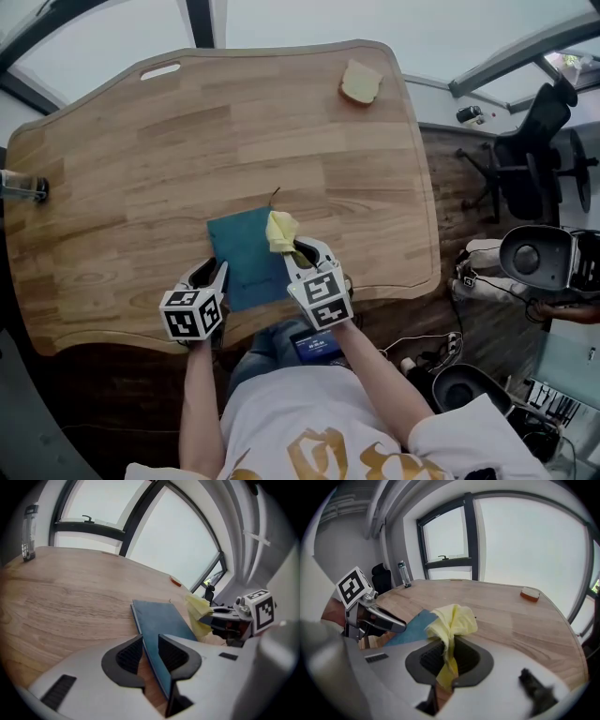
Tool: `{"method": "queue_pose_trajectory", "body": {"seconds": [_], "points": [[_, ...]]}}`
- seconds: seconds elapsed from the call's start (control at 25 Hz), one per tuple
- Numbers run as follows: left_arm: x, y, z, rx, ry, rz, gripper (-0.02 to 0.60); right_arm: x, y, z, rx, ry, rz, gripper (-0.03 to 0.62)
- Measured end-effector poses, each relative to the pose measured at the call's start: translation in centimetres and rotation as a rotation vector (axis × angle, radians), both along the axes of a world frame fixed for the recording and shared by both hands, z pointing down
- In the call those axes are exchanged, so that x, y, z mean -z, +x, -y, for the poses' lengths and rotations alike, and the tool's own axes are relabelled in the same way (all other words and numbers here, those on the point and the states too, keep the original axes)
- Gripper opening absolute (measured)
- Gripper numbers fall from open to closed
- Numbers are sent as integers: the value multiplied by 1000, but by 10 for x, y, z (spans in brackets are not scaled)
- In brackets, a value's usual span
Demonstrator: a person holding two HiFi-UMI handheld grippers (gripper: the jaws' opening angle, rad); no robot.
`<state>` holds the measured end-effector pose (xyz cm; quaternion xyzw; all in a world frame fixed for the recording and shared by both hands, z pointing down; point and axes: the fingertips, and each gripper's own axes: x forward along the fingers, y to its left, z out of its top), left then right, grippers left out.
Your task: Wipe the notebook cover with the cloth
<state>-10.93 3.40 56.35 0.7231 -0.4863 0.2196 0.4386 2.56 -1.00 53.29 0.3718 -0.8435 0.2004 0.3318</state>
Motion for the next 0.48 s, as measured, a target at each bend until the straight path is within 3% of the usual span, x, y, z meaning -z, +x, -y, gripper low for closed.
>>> {"method": "queue_pose_trajectory", "body": {"seconds": [0.48], "points": [[-10,2,-2,-2,-124,-54,87,-11,-2,9,26,-20,-8,40]]}}
